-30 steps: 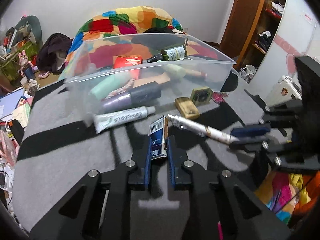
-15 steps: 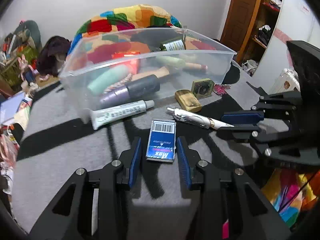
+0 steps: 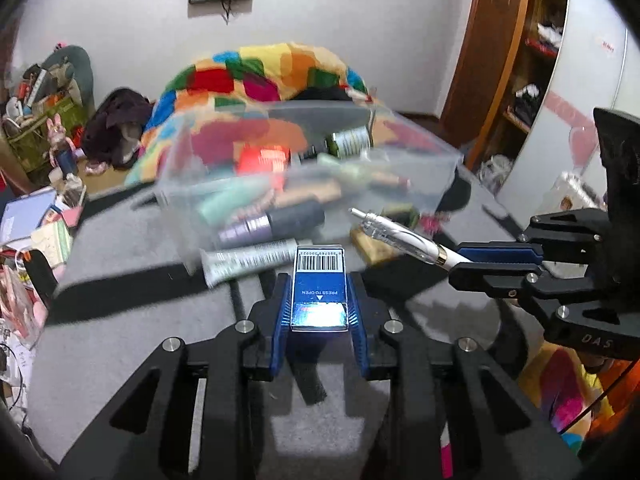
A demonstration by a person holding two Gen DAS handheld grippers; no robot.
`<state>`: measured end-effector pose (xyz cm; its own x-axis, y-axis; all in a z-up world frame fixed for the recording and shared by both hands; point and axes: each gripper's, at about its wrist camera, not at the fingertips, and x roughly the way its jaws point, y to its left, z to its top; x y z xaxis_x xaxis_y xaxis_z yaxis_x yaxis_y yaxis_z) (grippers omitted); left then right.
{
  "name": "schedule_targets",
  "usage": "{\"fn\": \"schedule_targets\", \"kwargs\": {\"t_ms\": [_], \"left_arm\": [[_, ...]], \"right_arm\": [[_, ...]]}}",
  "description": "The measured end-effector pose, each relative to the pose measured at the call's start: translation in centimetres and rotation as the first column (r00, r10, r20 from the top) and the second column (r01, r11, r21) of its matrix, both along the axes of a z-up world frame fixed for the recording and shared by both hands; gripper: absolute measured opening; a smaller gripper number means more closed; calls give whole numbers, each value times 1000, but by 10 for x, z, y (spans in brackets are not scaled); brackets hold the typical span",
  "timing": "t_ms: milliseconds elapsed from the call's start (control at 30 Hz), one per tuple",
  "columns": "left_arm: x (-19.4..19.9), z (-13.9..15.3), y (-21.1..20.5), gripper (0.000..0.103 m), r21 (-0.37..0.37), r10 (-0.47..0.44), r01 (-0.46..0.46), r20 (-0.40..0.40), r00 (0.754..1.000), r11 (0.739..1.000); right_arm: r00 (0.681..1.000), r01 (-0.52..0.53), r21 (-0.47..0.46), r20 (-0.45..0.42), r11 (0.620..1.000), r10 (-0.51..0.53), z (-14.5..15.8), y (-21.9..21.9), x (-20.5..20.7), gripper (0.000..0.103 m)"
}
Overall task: Organize objects
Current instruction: 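Carry the blue packet and white pen into the box and open both tools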
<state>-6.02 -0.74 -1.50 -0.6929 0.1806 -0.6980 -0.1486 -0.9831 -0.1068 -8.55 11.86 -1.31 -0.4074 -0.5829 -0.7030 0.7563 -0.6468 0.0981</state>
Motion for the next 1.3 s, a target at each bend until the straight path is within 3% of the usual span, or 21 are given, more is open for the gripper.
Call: {"fn": "schedule_targets", "kwargs": {"t_ms": [333, 533, 933, 1167, 1300], "left_arm": [[-15, 37, -12, 27, -8, 65, -66, -115, 991, 998], [-36, 43, -23, 27, -24, 115, -119, -132, 985, 993], [-84, 18, -42, 27, 5, 162, -162, -25, 987, 987], [-89, 14, -39, 28, 0, 133, -133, -6, 991, 991], [-82, 18, -36, 35, 3, 112, -112, -18, 994, 994]], "right_arm": [[990, 141, -119, 2, 983, -141, 33, 3, -43, 10], [978, 210, -120, 38, 970, -207, 31, -9, -80, 10], [964, 234, -47, 140, 971, -226, 2, -37, -126, 10], [971, 215, -7, 112, 977, -213, -2, -46, -124, 10], [974, 205, -7, 101, 979, -203, 3, -44, -119, 11]]}}
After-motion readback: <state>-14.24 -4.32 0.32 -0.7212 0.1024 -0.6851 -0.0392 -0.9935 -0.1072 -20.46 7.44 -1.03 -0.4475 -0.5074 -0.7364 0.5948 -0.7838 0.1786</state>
